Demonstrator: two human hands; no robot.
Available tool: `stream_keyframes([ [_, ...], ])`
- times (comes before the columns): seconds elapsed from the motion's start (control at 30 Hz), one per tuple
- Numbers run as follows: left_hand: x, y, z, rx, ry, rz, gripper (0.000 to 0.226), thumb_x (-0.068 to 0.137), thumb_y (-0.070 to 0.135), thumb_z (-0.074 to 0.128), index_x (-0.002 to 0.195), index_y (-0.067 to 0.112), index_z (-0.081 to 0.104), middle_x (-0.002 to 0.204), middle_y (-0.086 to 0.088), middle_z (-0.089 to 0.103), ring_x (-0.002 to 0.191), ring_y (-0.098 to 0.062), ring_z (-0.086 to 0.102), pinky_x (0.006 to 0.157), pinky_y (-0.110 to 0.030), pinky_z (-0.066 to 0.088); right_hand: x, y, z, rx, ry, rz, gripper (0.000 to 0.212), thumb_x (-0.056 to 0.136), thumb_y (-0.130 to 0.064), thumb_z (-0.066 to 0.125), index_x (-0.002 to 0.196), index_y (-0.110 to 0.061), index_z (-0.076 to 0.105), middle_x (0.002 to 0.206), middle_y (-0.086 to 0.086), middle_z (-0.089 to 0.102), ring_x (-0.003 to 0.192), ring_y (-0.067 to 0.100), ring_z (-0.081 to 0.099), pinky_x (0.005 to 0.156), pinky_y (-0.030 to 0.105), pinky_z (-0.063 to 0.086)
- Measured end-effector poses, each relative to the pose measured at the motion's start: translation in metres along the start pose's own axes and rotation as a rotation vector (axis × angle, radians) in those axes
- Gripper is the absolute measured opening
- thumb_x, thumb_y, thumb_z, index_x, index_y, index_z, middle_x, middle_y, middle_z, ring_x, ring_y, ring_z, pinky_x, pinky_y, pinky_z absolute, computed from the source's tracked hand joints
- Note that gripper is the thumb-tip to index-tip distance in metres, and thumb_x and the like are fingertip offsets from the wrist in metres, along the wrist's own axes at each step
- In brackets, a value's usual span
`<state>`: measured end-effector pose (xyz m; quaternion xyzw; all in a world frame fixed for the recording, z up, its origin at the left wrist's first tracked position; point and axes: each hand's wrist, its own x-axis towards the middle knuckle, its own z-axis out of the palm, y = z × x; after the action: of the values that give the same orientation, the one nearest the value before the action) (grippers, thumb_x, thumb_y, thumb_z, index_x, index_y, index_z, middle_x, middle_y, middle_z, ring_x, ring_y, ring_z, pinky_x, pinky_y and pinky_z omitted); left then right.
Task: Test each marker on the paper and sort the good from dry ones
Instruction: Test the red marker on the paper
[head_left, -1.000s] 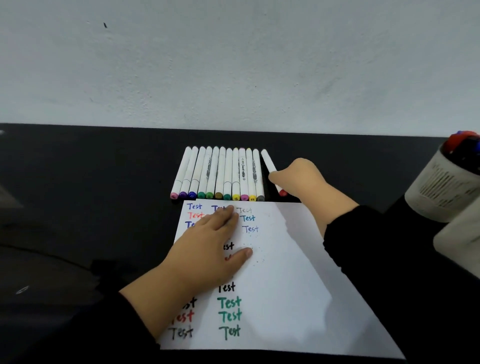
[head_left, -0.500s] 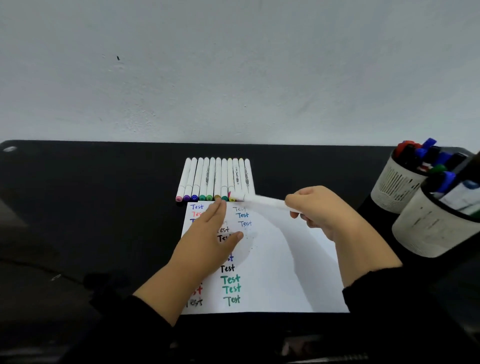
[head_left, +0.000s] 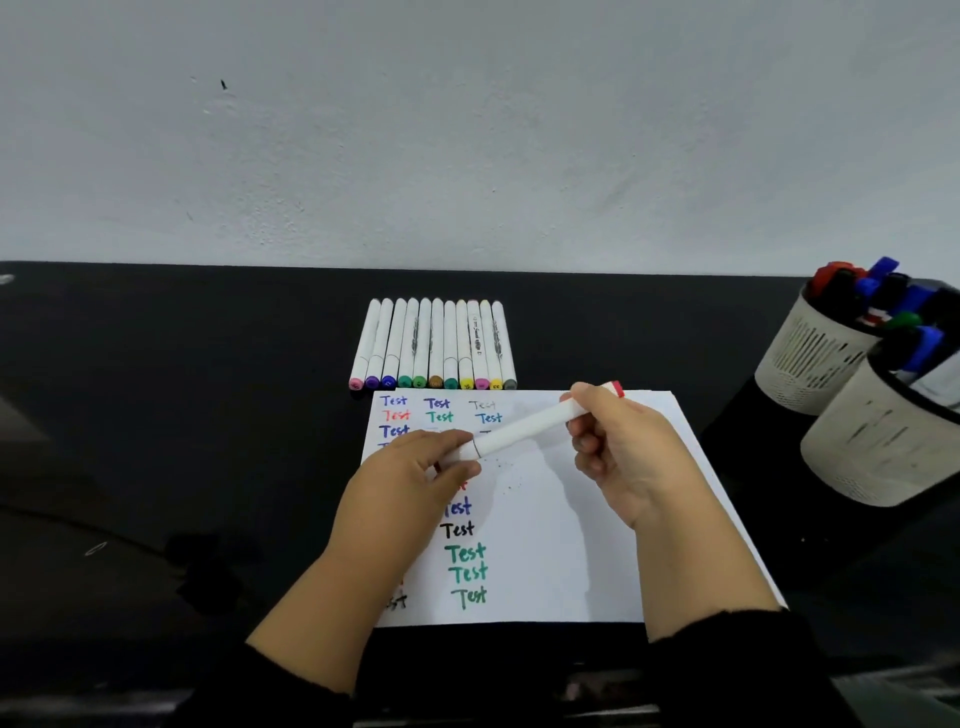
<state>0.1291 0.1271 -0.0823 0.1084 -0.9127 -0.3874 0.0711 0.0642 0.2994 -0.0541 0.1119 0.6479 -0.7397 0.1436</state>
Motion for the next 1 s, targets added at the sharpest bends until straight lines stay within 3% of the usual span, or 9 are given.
stream_keyframes([
  [0.2,0.000,0.006,0.005,-0.036,0.036,0.013,0.032,0.085,0.034,0.064,0.117,0.033,0.062,0.092,0.022,0.055,0.079,0.005,0.050,0.064,0.002,0.035,0.003,0.011,0.017,-0.069,-0.045,0.018,0.026,0.085,-0.036,0.067,0.084,-0.011,0.067,0.050,-0.003,0.050,0.047,0.008,0.038,0.044,0.019,0.034],
  [0.5,0.003,0.011,0.007,0.013,0.046,0.033,0.035,0.085,0.037,0.063,0.121,0.034,0.060,0.108,0.020,0.059,0.092,0.004,0.047,0.071,-0.007,0.034,0.002,0.021,0.037,-0.057,-0.153,-0.036,0.028,0.087,-0.027,0.066,0.065,-0.014,0.055,0.048,0.001,0.045,0.039,0.008,0.037,0.039,0.019,0.030],
  [0.57,0.004,0.013,0.005,0.017,0.003,0.004,0.037,0.086,0.040,0.061,0.123,0.036,0.058,0.109,0.021,0.058,0.092,0.003,0.048,0.075,-0.013,0.037,0.002,0.021,0.038,-0.053,-0.137,-0.052,0.025,0.089,-0.022,0.064,0.068,-0.013,0.054,0.048,0.001,0.045,0.039,0.007,0.038,0.039,0.018,0.033],
  [0.7,0.006,0.015,-0.003,-0.045,-0.162,-0.140,0.036,0.085,0.044,0.061,0.121,0.043,0.057,0.085,0.025,0.057,0.078,0.004,0.056,0.064,-0.014,0.042,0.001,0.020,0.036,-0.118,-0.144,-0.103,0.029,0.090,-0.018,0.061,0.065,-0.014,0.048,0.050,0.003,0.047,0.039,0.007,0.040,0.041,0.018,0.036],
  [0.8,0.006,0.015,-0.007,-0.111,-0.240,-0.220,0.037,0.084,0.044,0.063,0.120,0.039,0.059,0.086,0.020,0.062,0.076,0.003,0.058,0.061,-0.015,0.042,0.001,0.022,0.036,-0.128,-0.152,-0.135,0.034,0.090,-0.014,0.060,0.060,-0.015,0.044,0.051,0.004,0.047,0.038,0.008,0.039,0.041,0.019,0.035],
  [1.0,0.005,0.015,-0.018,-0.136,-0.337,-0.235,0.010,0.086,0.041,0.061,0.092,0.037,0.069,0.081,0.015,0.067,0.079,-0.004,0.061,0.060,-0.015,0.042,-0.002,0.021,0.036,-0.106,-0.221,-0.185,0.035,0.091,-0.010,0.058,0.062,-0.012,0.040,0.046,0.001,0.042,0.039,0.008,0.039,0.041,0.019,0.036],
])
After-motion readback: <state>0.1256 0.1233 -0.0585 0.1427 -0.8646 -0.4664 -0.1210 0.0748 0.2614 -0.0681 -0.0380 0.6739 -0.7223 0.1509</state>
